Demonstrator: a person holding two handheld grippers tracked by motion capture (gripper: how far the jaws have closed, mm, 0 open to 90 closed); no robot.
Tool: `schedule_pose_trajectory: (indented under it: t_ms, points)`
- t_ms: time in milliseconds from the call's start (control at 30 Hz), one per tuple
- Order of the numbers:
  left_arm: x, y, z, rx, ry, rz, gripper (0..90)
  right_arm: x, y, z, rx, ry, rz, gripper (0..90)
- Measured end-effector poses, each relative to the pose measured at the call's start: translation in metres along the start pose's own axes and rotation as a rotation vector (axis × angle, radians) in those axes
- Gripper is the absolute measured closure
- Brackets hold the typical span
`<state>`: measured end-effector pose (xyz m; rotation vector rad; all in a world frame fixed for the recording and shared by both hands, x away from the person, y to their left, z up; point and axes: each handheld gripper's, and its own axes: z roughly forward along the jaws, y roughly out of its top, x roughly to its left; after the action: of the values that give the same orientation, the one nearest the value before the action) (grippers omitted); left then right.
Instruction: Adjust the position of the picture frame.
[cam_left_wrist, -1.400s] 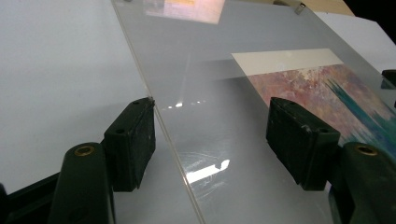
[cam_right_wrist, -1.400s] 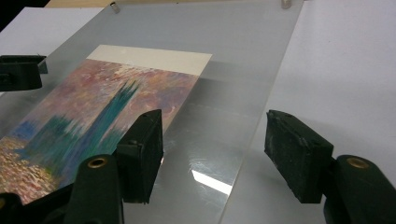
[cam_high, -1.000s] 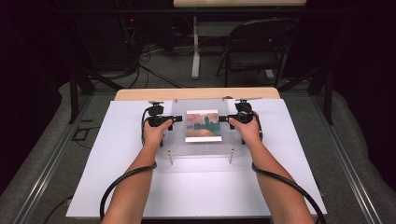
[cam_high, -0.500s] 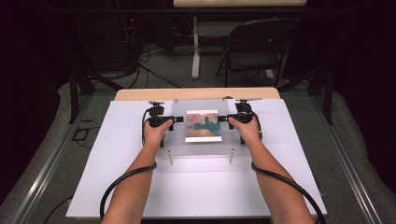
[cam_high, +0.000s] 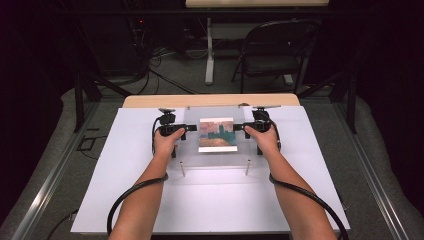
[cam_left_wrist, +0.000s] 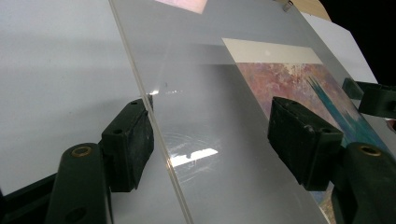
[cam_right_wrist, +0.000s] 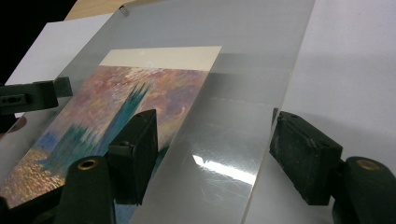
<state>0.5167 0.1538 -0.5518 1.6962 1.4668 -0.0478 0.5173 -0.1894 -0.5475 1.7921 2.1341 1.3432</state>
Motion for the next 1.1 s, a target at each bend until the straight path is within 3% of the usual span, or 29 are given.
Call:
schedule_pose_trajectory:
  t_ms: [200,633,1100]
  points:
    - [0.0004,0.0,-0.0008,0.001,0.0,-0.01,33.8,0.0004,-0.0003,0.0015,0.0,0.006,0.024,32.1]
    - [0.0017,0.0002,-0.0017,-0.008,-0.005,-0.038,36.8,0.0015,-0.0005,0.001,-0.003,-0.002,0.006,31.9]
    - [0.0022,0.0017,-0.0043,0.001,-0.01,-0.025,38.1,0.0024,-0.0021,0.0001,-0.022,0.0,-0.002,31.8]
